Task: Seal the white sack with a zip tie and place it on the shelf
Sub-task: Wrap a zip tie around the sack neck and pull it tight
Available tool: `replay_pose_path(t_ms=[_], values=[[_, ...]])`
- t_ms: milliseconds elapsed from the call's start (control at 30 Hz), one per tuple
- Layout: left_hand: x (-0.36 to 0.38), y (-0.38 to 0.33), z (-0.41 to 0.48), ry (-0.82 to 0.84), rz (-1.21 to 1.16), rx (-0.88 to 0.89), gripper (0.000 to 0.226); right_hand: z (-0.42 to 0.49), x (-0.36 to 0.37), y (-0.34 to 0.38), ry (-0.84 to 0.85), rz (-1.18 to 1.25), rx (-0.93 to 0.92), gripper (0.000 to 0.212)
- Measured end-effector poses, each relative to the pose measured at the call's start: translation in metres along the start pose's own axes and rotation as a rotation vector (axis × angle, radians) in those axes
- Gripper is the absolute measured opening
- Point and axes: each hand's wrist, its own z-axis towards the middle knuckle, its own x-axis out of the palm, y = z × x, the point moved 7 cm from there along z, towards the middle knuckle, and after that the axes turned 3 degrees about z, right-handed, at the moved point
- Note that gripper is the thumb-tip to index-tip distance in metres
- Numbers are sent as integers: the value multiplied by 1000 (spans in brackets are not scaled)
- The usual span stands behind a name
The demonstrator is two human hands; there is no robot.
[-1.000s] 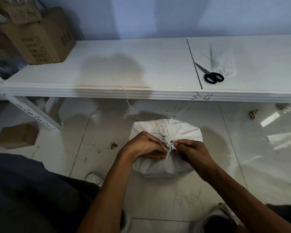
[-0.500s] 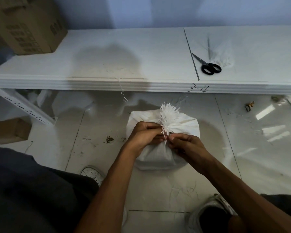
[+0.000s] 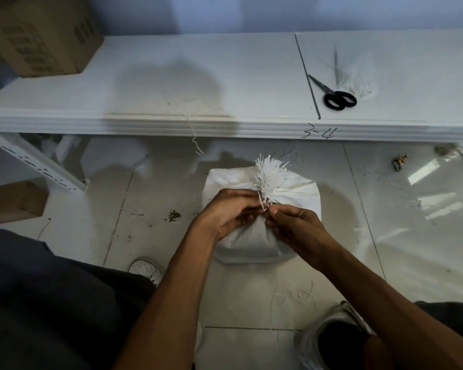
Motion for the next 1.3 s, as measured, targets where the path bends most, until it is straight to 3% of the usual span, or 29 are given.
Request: replay_pose_path(t_ms=[367, 900, 1300], values=[[-2, 4, 1, -38, 1, -17, 16, 4, 3, -5, 15, 56, 30, 13], [-3, 4, 4, -161, 24, 105, 15, 6, 5, -10, -3, 141, 110, 15], [-2, 5, 5, -126, 27, 186, 13, 5, 6, -12, -13, 197, 136, 15]])
